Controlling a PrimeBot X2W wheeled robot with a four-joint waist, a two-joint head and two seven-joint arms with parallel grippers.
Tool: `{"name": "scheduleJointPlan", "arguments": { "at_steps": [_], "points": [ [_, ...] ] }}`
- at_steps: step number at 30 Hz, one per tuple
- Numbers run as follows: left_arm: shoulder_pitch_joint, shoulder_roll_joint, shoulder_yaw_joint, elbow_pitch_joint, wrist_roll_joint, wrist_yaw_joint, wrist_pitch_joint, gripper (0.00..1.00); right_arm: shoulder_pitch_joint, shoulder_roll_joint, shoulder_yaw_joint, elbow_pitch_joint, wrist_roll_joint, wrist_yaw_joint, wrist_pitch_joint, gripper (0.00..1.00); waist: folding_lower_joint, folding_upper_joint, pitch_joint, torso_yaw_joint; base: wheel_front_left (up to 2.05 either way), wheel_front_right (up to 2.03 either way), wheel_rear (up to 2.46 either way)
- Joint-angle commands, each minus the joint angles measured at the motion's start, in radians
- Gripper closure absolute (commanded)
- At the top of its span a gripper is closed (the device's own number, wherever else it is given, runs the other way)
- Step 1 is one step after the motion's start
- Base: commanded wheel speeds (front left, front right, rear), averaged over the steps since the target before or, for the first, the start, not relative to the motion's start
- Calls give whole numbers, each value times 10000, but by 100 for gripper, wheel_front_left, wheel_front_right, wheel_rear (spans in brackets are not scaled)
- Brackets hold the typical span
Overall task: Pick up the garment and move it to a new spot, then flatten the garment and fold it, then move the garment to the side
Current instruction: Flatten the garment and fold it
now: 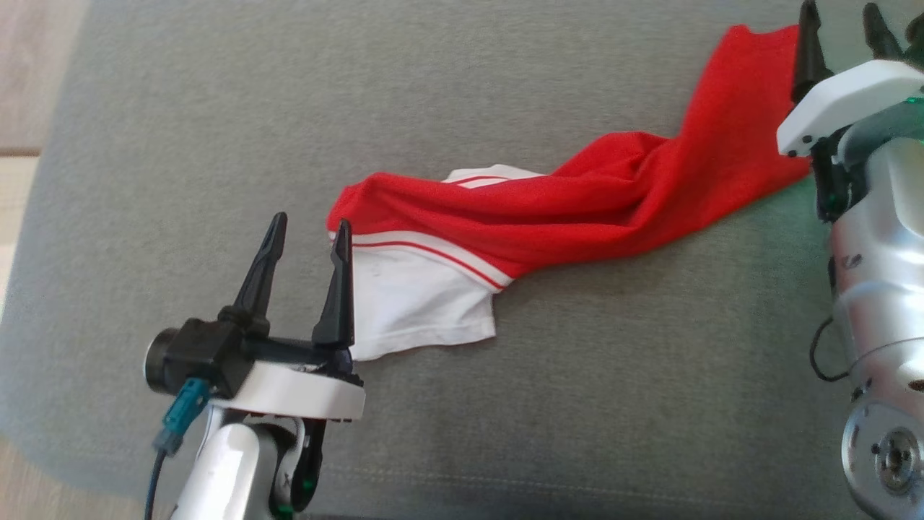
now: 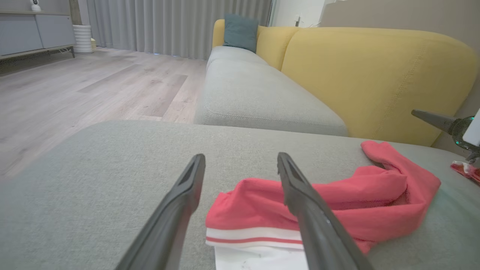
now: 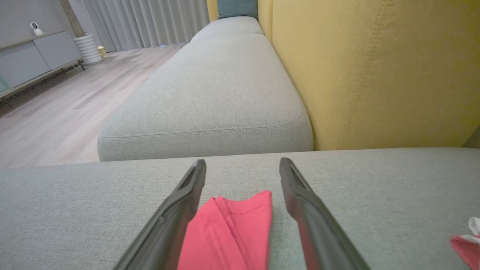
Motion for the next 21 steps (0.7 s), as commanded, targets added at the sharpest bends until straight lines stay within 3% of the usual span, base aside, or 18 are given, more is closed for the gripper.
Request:
{"name": "scheduleJointPlan", "arguments": {
  "at_steps": [1, 10, 21],
  "points": [
    [-135, 7, 399, -388, 76, 51, -120, 0, -174, 147, 282, -236, 146, -9, -156, 0, 0, 0, -96, -245, 0, 0, 0],
    [-22, 7, 783, -623, 349, -85, -120, 0, 2113, 500, 1630, -879, 2013, -9, 23, 0, 0, 0, -103, -1058, 0, 0, 0],
    [-112, 7, 811, -593, 478, -209, -120, 0, 3342, 768, 2079, -2255, 3457, -9, 482, 0, 0, 0, 44, -1005, 0, 0, 0]
  ]
}}
